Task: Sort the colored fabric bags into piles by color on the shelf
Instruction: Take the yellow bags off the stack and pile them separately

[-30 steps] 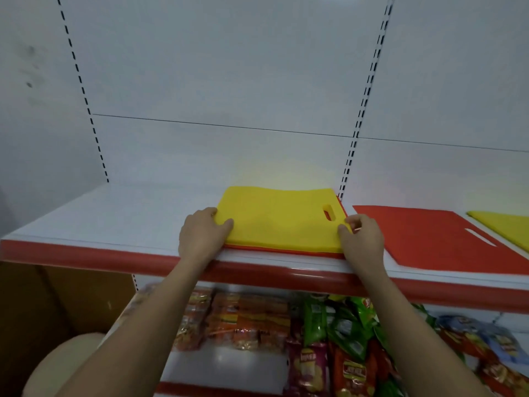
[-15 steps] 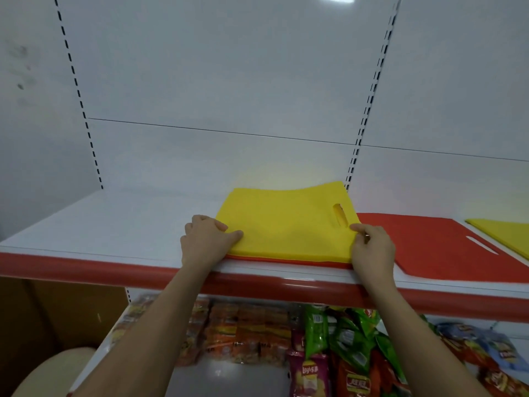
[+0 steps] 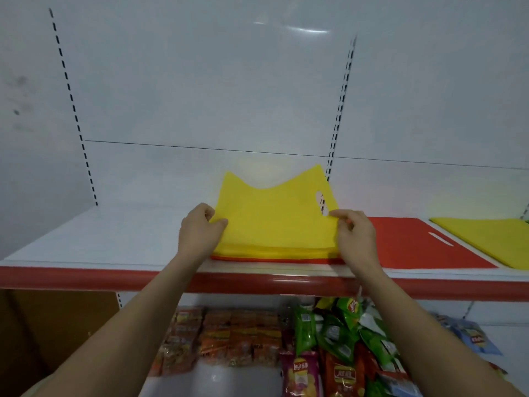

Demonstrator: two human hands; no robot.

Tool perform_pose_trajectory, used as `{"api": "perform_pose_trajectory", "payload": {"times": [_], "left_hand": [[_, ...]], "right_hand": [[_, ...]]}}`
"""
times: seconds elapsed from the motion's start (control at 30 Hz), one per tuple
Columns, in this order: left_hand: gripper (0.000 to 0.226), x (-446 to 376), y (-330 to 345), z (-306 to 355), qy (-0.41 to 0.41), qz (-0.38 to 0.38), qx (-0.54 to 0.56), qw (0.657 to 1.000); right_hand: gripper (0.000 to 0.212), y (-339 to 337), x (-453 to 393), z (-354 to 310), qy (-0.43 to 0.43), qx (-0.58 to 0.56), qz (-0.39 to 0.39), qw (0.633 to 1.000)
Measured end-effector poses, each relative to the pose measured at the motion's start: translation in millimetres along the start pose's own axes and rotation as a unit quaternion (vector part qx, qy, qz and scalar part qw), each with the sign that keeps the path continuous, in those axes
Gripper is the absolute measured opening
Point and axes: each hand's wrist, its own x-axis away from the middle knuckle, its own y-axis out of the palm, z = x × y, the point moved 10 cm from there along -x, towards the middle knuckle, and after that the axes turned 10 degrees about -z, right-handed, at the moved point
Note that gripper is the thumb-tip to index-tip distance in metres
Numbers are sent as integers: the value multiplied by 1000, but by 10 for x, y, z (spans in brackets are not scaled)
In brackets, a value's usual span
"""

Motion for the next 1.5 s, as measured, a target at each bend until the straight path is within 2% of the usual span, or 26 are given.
{"api": "perform_pose_trajectory", "payload": {"times": [0.07, 0.23, 0.3, 0.43, 0.53, 0.67, 0.8, 1.0, 1.13, 1.3, 1.5], "left_hand": [[24, -5, 22, 106, 6, -35, 78, 996], [66, 122, 290, 433, 19, -131, 174, 976], [65, 203, 403, 591, 27, -149, 180, 972], [47, 382, 693, 910, 16, -175, 163, 971], [45, 562, 977, 1228, 21, -198, 168, 966], [49, 904, 1475, 1670, 16, -230, 198, 953], [54, 1286, 2028, 2096, 18, -262, 208, 942], [67, 1804, 2848, 2618, 21, -291, 216, 932], [69, 2032, 3356, 2930, 30, -311, 199, 929], [70, 2070, 3930, 3094, 38, -321, 175, 930], [73, 1705, 4555, 3172, 40, -324, 147, 934]], "right_hand": [[36, -161, 42, -21, 34, -11, -18, 999], [39, -587, 232, -12, 108, -35, -46, 992], [38, -815, 303, -40, 114, -47, -43, 991], [37, -1262, 426, -11, 126, -70, -60, 988], [41, -1704, 527, 93, 133, -45, -57, 988], [41, -2379, 699, 353, 158, -22, -62, 985], [40, -3092, 919, 666, 186, -68, -42, 979], [48, -4002, 1126, 1140, 206, -50, -69, 975], [48, -4485, 1199, 1540, 227, -69, -40, 971], [45, -4754, 1165, 2107, 269, -104, -37, 957], [47, -4791, 909, 2719, 303, -69, -67, 948]]}}
